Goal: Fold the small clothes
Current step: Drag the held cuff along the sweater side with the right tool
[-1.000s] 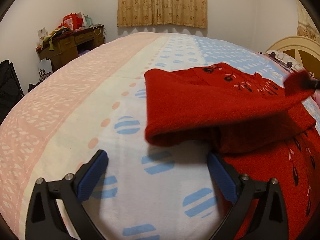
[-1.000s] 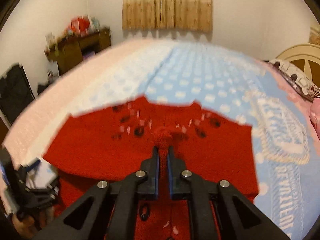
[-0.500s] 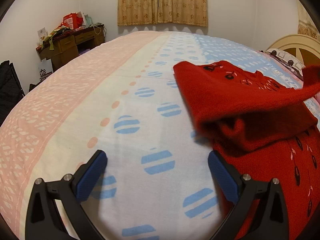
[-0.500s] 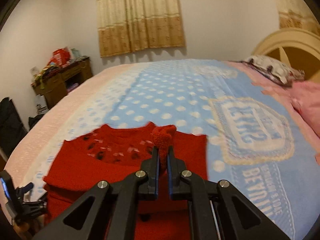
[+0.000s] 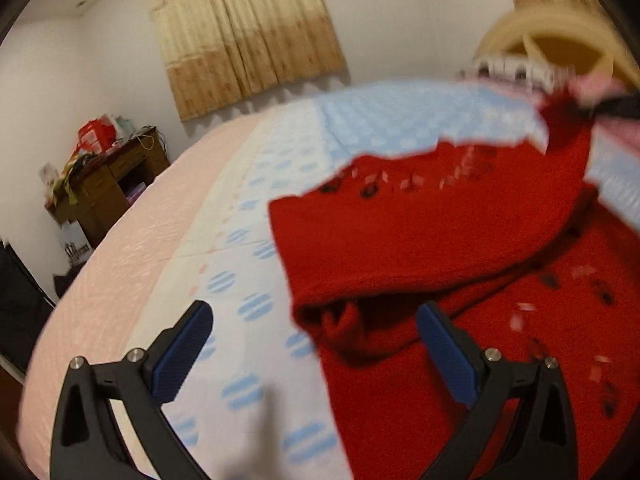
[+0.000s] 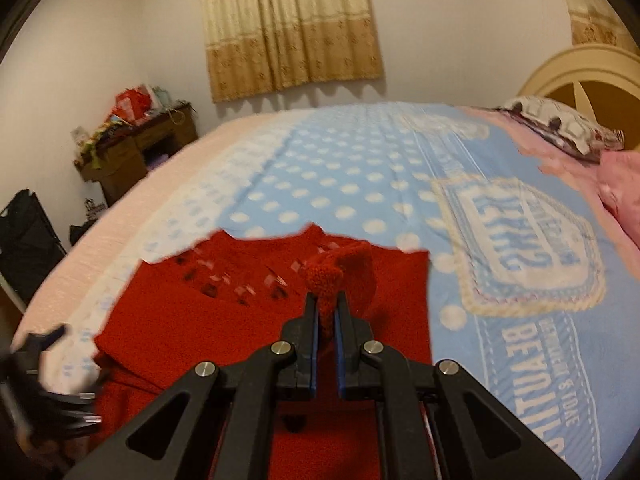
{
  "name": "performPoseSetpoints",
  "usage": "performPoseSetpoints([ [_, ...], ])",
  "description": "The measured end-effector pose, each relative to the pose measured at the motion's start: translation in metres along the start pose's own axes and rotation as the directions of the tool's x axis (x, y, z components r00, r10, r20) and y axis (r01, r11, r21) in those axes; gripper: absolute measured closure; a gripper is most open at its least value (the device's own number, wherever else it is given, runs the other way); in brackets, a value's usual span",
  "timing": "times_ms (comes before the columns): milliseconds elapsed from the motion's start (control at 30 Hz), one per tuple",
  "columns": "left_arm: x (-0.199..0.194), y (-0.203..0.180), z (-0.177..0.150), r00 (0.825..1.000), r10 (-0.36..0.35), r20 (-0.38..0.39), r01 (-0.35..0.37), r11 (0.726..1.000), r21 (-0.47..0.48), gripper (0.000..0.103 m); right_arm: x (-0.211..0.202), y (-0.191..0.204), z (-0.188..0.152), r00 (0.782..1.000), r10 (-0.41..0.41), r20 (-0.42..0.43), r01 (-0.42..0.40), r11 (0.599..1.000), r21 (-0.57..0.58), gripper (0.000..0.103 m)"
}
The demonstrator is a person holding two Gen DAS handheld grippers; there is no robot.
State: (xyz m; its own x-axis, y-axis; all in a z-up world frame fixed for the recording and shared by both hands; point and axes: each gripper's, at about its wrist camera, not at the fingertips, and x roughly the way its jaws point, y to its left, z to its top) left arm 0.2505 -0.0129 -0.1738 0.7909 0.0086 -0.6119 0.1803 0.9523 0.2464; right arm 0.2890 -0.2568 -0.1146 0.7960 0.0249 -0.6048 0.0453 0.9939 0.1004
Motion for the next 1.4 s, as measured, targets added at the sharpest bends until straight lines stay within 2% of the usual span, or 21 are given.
performPoseSetpoints([
  [67, 0.029, 0.0, 0.003, 0.996, 0.058, -0.07, -0.056, 0.998, 0.022, 0.0, -0.013, 0.005, 0.008, 0.999, 0.009, 0.038, -0.009, 1.0, -0.007, 0.097],
  [100, 0.04, 0.007, 0.004, 0.993, 0.067, -0.098, -0.067, 0.998, 0.003, 0.0, -0.019, 0.005, 0.012, 0.998, 0.01, 0.054, -0.01, 1.0, -0.01, 0.097],
  [133, 0.041, 0.017, 0.005, 0.993, 0.049, -0.104, -0.055, 0.997, -0.049, 0.0, -0.022, 0.004, 0.013, 0.998, 0.009, 0.065, -0.008, 1.0, -0.012, 0.097],
  [200, 0.047, 0.048, 0.002, 0.987, 0.067, -0.147, -0.095, 0.976, -0.197, 0.0, -0.028, -0.002, 0.015, 0.997, 0.004, 0.08, -0.004, 1.0, -0.006, 0.097],
  [267, 0.052, 0.071, -0.011, 0.986, -0.027, -0.162, -0.03, 0.941, -0.338, 0.0, -0.024, -0.012, 0.012, 0.998, -0.01, 0.066, 0.01, 1.0, 0.007, 0.097],
  [333, 0.055, 0.081, -0.019, 0.981, -0.076, -0.178, -0.003, 0.913, -0.408, 0.0, -0.014, -0.022, 0.004, 0.999, -0.021, 0.034, 0.02, 0.999, 0.029, 0.097],
  [433, 0.051, 0.078, -0.023, 0.982, -0.056, -0.179, -0.021, 0.915, -0.404, 0.0, 0.006, -0.04, -0.016, 0.999, -0.037, -0.026, 0.039, 0.997, 0.073, 0.097],
  [533, 0.045, 0.069, -0.027, 0.986, -0.027, -0.164, -0.036, 0.929, -0.367, 0.0, 0.02, -0.053, -0.038, 0.996, -0.045, -0.072, 0.052, 0.994, 0.1, 0.097],
  [667, 0.049, 0.072, -0.025, 0.984, -0.068, -0.162, 0.0, 0.921, -0.389, 0.0, 0.024, -0.063, -0.058, 0.993, -0.046, -0.109, 0.059, 0.992, 0.115, 0.097],
  [767, 0.046, 0.069, -0.025, 0.985, -0.063, -0.16, -0.001, 0.927, -0.375, 0.0, 0.027, -0.075, -0.066, 0.988, -0.022, -0.151, 0.046, 0.986, 0.161, 0.096],
  [800, 0.046, 0.068, -0.025, 0.985, -0.063, -0.16, -0.001, 0.928, -0.372, 0.0, 0.029, -0.081, -0.068, 0.984, -0.01, -0.18, 0.045, 0.981, 0.191, 0.092],
  [833, 0.045, 0.068, -0.026, 0.985, -0.066, -0.159, 0.002, 0.928, -0.372, 0.0, 0.029, -0.083, -0.07, 0.981, -0.015, -0.192, 0.055, 0.977, 0.205, 0.076],
  [900, 0.044, 0.069, -0.027, 0.985, -0.075, -0.156, 0.011, 0.925, -0.379, 0.0, 0.025, -0.092, -0.074, 0.977, -0.039, -0.208, 0.089, 0.968, 0.235, 0.058],
  [1033, 0.04, 0.068, -0.03, 0.987, -0.074, -0.143, 0.015, 0.926, -0.377, 0.0, 0.01, -0.103, -0.073, 0.984, -0.029, -0.175, 0.077, 0.96, 0.27, 0.058],
  [1167, 0.039, 0.068, -0.031, 0.988, -0.069, -0.137, 0.013, 0.926, -0.376, 0.0, 0.013, -0.108, -0.054, 0.99, 0.011, -0.141, 0.029, 0.96, 0.277, 0.058],
  [1233, 0.039, 0.068, -0.031, 0.988, -0.068, -0.136, 0.012, 0.927, -0.375, 0.0, 0.026, -0.114, -0.045, 0.986, 0.052, -0.16, 0.0, 0.952, 0.306, 0.058],
  [1267, 0.039, 0.068, -0.032, 0.989, -0.068, -0.134, 0.012, 0.927, -0.376, 0.0, 0.042, -0.116, -0.042, 0.971, 0.103, -0.214, -0.028, 0.945, 0.326, 0.058],
  [1300, 0.04, 0.068, -0.032, 0.989, -0.068, -0.134, 0.013, 0.926, -0.376, 0.0, 0.055, -0.115, -0.04, 0.956, 0.141, -0.258, -0.048, 0.941, 0.336, 0.068],
  [1333, 0.04, 0.068, -0.032, 0.989, -0.068, -0.134, 0.013, 0.926, -0.377, 0.0, 0.058, -0.113, -0.039, 0.954, 0.135, -0.266, -0.043, 0.944, 0.326, 0.093],
  [1367, 0.04, 0.068, -0.032, 0.989, -0.069, -0.134, 0.013, 0.926, -0.378, 0.0, 0.058, -0.105, -0.036, 0.961, 0.081, -0.263, -0.007, 0.962, 0.272, 0.093],
  [1400, 0.039, 0.068, -0.032, 0.989, -0.068, -0.133, 0.012, 0.924, -0.382, 0.0, 0.054, -0.099, -0.032, 0.968, 0.062, -0.243, -0.003, 0.972, 0.235, 0.093],
])
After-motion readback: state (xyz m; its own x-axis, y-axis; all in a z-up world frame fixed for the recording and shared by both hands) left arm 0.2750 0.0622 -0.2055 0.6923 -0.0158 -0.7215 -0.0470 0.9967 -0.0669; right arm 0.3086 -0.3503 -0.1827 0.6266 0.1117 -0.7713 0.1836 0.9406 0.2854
